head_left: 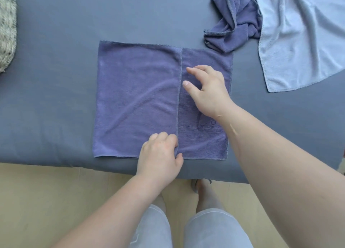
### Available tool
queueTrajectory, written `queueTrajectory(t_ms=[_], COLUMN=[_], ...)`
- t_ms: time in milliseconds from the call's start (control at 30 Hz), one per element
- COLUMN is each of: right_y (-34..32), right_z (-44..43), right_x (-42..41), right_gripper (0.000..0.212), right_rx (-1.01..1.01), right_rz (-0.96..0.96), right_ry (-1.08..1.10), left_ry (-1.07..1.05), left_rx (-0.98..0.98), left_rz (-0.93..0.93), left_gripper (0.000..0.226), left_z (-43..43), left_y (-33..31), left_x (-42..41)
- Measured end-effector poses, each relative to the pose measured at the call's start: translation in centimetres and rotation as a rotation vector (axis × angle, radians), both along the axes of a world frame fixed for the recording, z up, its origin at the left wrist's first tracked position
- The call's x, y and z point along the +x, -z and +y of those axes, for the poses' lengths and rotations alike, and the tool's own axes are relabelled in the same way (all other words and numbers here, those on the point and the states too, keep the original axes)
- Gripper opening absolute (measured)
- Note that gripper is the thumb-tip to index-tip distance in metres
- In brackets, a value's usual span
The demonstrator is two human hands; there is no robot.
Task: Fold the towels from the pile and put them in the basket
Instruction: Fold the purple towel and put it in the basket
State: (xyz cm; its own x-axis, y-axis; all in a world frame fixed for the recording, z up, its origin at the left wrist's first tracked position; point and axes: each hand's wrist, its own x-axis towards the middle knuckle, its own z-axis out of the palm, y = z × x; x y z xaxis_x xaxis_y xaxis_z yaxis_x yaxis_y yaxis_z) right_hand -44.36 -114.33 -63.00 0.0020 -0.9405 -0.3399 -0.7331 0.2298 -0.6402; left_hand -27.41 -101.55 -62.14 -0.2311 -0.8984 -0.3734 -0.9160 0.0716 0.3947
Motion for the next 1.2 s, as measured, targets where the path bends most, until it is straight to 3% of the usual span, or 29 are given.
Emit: queueTrajectory(t_ms=[233,333,400,567,800,967,1100,1200], right_y=[-1.2,-1.4,-1.6,-3.5,-6.8,-3.5,-1.3,-1.2], right_z=[-1.8,-2.6,-3.0,-2.6,-2.2,-1.0,0.2,0.3], right_x=[1.6,2.6,2.8,2.7,-1.1,-5.4,-6.3,-6.3], right_gripper=[0.050,0.051,0.051,0.046,0.036,0.036,0.051,0.056], right_rx=[0.001,0.019,0.015,-0.088,-0.287,-0.062,0.099,0.131], right_rz=[0.193,0.193,0.125,-0.246,-0.373,-0.357,-0.302,-0.312], right_ry=[-0.198,-0.199,-0.173,-0.034,0.207,0.321,0.204,0.155], left_ry=[-0.039,-0.032,-0.048,-0.017,0.003,0.030,0.106,0.103], left_rx=[0.010,-0.001,-0.017,-0.186,-0.250,-0.096,0.011,0.034], left_rz=[-0.027,-0.007,0.009,0.017,0.148,0.159,0.012,-0.008], left_gripper=[0.018,0.015,0.012,0.010,0.006,0.008,0.022,0.017], left_z=[0.0,0.1,0.2,-0.4,-0.4,-0.2,-0.2,-0.4], left_y=[-0.4,-0.5,-0.8,-3.5,-6.8,-3.2,-0.1,0.3], left_x=[-0.3,-0.1,0.1,0.0,-4.5,-8.3,-9.1,-9.2])
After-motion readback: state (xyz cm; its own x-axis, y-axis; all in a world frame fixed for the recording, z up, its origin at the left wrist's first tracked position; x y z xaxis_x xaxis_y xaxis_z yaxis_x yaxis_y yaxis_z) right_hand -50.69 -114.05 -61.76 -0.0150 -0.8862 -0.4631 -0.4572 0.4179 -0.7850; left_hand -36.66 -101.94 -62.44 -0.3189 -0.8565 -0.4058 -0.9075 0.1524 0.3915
